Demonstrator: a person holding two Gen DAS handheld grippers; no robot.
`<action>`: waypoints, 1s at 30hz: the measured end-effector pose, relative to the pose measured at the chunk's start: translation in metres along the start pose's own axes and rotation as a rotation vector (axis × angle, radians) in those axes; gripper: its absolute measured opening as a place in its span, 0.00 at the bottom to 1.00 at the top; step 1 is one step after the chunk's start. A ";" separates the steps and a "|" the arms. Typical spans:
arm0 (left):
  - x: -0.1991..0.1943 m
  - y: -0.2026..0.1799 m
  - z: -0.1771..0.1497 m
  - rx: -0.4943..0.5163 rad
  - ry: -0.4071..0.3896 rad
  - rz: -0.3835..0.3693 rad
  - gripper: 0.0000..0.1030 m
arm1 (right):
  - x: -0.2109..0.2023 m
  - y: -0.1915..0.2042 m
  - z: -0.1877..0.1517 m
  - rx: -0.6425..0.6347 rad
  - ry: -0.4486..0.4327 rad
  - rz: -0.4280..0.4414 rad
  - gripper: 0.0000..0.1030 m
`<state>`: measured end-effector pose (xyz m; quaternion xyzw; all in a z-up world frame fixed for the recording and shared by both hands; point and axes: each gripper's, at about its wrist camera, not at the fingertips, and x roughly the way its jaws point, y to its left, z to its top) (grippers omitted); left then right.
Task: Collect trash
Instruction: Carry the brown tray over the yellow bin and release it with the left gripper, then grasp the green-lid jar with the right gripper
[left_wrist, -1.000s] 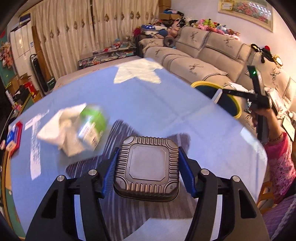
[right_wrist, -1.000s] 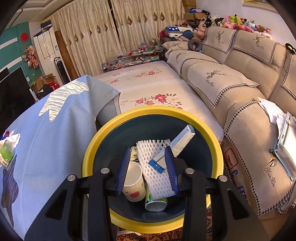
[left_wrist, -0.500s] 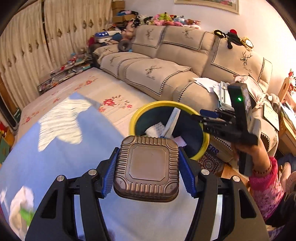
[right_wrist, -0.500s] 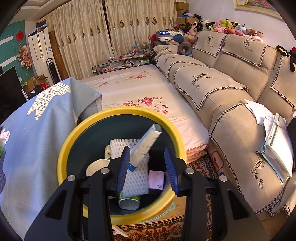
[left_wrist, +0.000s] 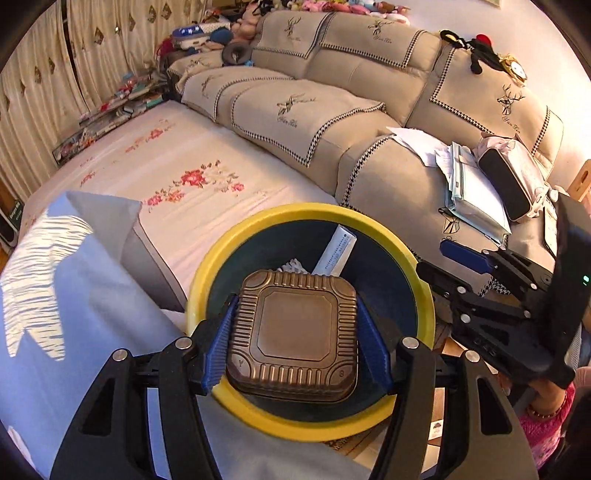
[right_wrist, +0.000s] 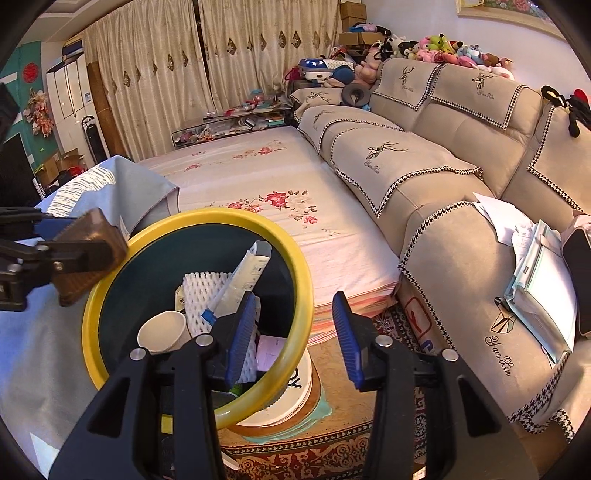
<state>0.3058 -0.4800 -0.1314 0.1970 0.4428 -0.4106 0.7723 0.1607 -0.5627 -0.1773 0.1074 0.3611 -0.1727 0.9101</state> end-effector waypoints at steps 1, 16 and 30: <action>0.005 0.000 0.001 -0.002 0.005 0.001 0.59 | 0.000 -0.001 0.000 0.001 0.000 0.000 0.40; -0.029 0.017 -0.015 -0.132 -0.117 -0.027 0.91 | -0.011 0.005 0.000 -0.010 -0.007 0.008 0.45; -0.251 0.115 -0.177 -0.357 -0.527 0.306 0.95 | -0.030 0.092 0.023 -0.142 -0.027 0.075 0.48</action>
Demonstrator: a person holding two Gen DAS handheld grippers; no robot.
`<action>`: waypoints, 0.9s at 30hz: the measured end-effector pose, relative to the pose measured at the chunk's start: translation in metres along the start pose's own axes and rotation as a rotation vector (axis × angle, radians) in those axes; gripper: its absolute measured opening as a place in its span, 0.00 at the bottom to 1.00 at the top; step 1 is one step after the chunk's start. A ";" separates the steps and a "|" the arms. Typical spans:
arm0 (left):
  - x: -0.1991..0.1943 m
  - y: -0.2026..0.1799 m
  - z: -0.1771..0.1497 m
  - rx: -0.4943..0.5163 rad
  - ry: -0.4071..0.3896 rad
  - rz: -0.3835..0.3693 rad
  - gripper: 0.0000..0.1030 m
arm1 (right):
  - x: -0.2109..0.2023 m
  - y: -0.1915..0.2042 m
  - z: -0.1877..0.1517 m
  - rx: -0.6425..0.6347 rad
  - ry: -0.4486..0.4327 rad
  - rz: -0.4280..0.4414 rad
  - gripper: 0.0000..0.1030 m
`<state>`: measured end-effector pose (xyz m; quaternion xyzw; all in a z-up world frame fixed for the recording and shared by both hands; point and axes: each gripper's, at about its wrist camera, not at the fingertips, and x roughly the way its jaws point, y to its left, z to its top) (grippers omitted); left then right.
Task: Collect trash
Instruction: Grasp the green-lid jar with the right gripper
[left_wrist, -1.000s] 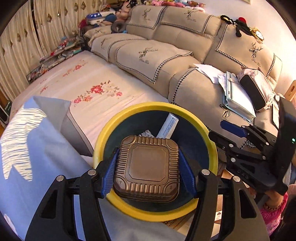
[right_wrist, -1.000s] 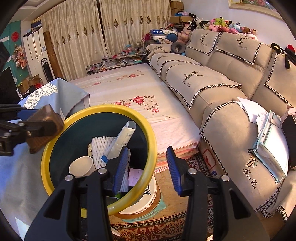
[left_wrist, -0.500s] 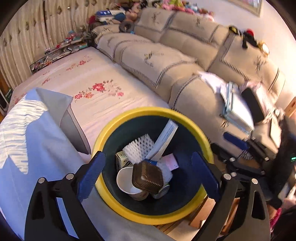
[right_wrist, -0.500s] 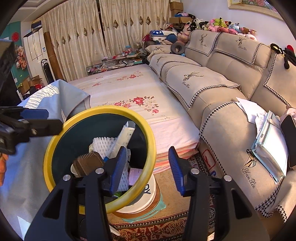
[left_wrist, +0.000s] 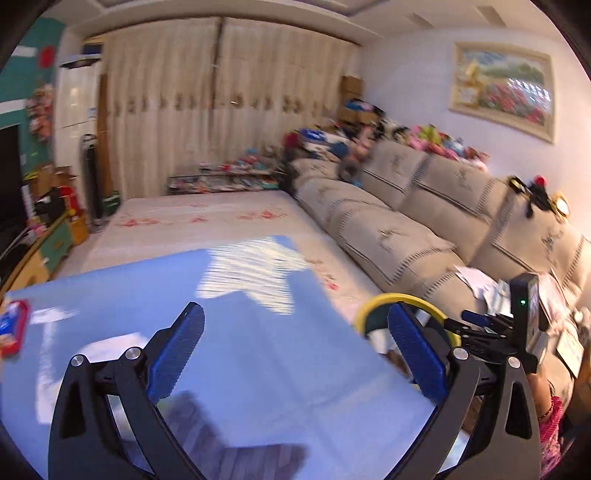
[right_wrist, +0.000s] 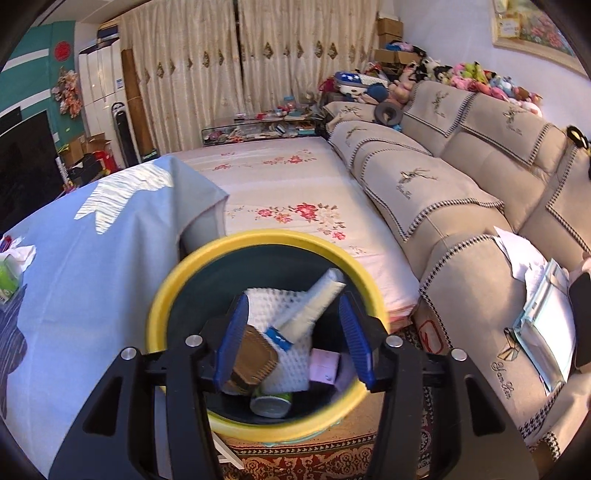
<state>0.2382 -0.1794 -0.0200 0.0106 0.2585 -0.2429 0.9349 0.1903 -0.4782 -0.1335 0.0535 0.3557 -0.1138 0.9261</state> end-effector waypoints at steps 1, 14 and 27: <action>-0.013 0.016 -0.001 -0.014 -0.022 0.037 0.95 | 0.000 0.009 0.003 -0.010 0.001 0.014 0.48; -0.112 0.208 -0.065 -0.182 -0.166 0.582 0.95 | -0.010 0.226 0.050 -0.330 0.049 0.387 0.51; -0.113 0.237 -0.080 -0.318 -0.163 0.553 0.95 | 0.000 0.372 0.010 -0.672 0.115 0.586 0.68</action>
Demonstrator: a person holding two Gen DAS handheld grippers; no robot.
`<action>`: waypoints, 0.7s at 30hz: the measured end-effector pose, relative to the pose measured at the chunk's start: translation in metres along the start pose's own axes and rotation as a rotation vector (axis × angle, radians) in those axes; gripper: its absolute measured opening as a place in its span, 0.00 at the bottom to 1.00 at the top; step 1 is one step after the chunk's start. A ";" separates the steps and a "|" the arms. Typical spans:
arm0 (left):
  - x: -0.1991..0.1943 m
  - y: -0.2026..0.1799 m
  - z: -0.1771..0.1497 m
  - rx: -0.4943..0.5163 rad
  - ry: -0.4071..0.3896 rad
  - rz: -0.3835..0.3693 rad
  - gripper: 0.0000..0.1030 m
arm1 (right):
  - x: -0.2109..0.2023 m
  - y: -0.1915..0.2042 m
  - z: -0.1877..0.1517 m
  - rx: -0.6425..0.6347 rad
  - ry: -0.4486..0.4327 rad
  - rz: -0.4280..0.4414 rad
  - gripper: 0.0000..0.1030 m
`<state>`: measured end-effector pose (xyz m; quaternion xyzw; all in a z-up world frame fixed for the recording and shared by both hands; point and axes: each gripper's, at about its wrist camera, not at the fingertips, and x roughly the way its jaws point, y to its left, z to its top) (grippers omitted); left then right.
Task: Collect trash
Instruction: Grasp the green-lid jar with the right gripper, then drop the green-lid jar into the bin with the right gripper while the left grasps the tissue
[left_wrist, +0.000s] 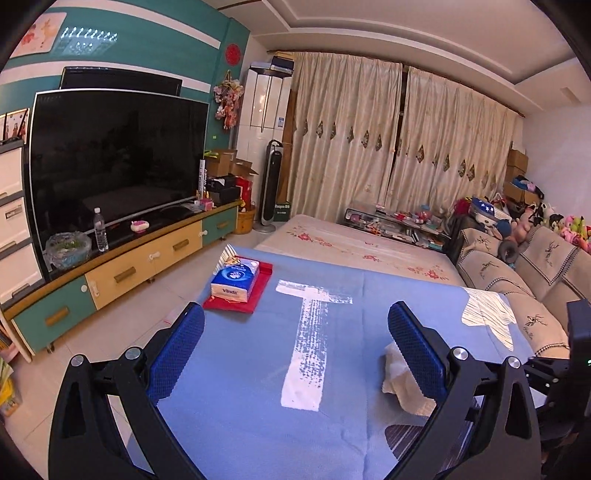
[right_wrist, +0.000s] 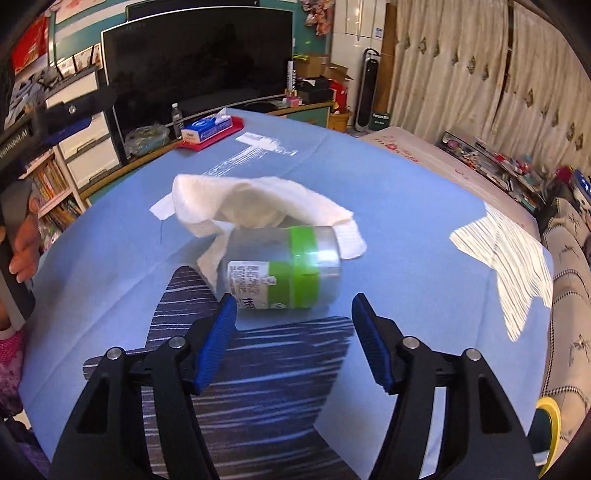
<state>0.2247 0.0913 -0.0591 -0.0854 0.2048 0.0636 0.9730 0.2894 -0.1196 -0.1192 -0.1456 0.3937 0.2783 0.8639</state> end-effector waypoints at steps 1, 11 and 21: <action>-0.001 0.000 -0.001 -0.001 0.004 -0.003 0.95 | 0.002 0.003 0.001 -0.006 0.000 0.001 0.70; 0.005 -0.008 -0.004 0.007 0.023 -0.025 0.95 | 0.032 0.009 0.005 -0.037 0.015 -0.003 0.72; 0.003 -0.015 -0.006 0.029 0.022 -0.044 0.95 | 0.025 0.007 -0.002 -0.041 0.017 0.002 0.65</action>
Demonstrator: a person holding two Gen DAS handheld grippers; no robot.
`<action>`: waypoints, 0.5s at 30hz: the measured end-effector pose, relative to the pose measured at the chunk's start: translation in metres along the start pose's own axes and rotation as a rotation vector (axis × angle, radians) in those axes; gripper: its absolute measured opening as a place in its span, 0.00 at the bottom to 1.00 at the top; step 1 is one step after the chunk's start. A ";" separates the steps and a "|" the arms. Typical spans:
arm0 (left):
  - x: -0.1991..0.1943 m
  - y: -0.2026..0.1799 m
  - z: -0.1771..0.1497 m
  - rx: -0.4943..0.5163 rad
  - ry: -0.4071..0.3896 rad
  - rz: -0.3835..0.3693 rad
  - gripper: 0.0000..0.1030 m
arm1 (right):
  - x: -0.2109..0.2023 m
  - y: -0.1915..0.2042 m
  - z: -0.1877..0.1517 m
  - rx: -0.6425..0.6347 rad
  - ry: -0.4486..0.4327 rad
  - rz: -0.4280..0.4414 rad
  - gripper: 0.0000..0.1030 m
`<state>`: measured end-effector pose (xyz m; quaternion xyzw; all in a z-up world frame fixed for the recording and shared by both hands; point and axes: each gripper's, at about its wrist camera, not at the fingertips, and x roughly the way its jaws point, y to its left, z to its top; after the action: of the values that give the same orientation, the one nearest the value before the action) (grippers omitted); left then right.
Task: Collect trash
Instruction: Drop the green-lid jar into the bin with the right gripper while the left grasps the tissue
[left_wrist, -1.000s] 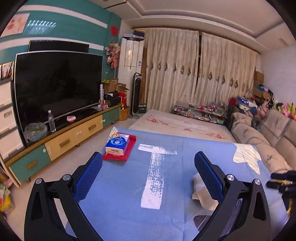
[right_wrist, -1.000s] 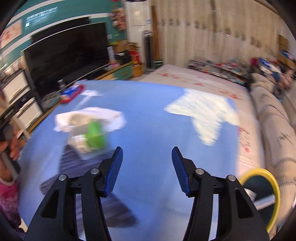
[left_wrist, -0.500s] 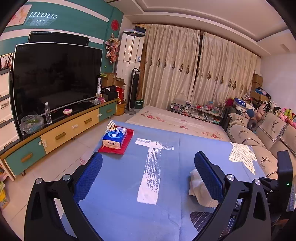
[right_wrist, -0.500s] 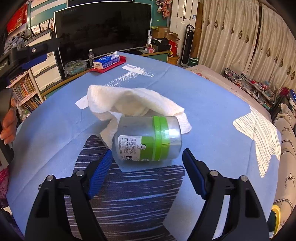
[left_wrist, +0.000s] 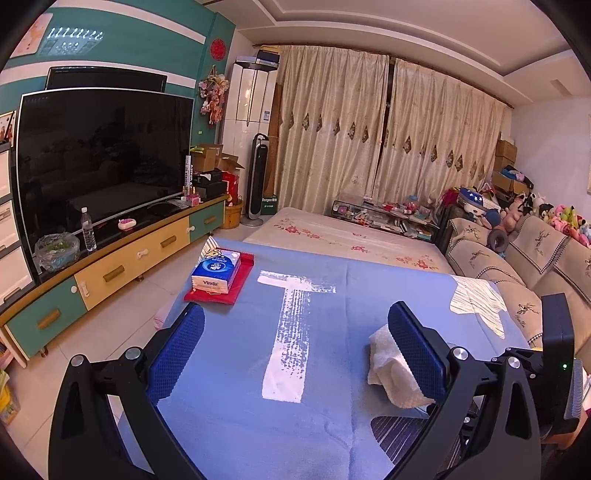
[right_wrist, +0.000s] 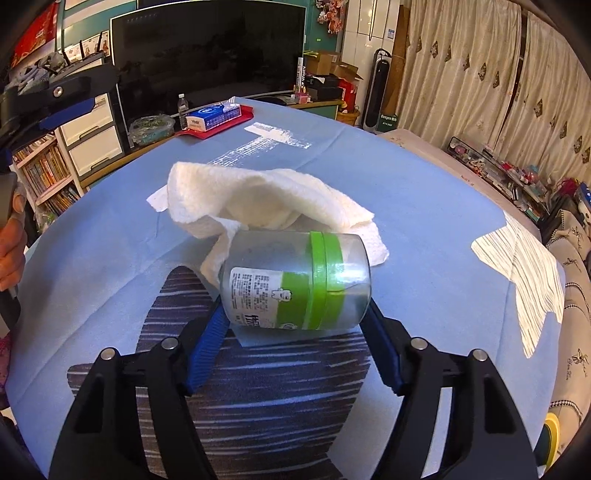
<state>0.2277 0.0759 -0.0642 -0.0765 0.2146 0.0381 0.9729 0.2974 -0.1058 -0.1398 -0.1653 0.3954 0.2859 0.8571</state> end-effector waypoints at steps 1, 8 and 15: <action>-0.001 0.000 0.001 -0.001 0.000 0.001 0.95 | -0.003 -0.002 -0.003 0.003 0.003 -0.002 0.65; 0.000 -0.003 -0.001 -0.001 0.014 -0.019 0.95 | -0.032 -0.026 -0.035 0.089 0.017 -0.002 0.65; 0.015 -0.019 -0.007 -0.002 0.115 -0.163 0.95 | -0.083 -0.073 -0.079 0.243 -0.043 -0.107 0.65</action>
<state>0.2405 0.0568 -0.0748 -0.0967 0.2632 -0.0456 0.9588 0.2533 -0.2325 -0.1216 -0.0753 0.3994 0.1931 0.8931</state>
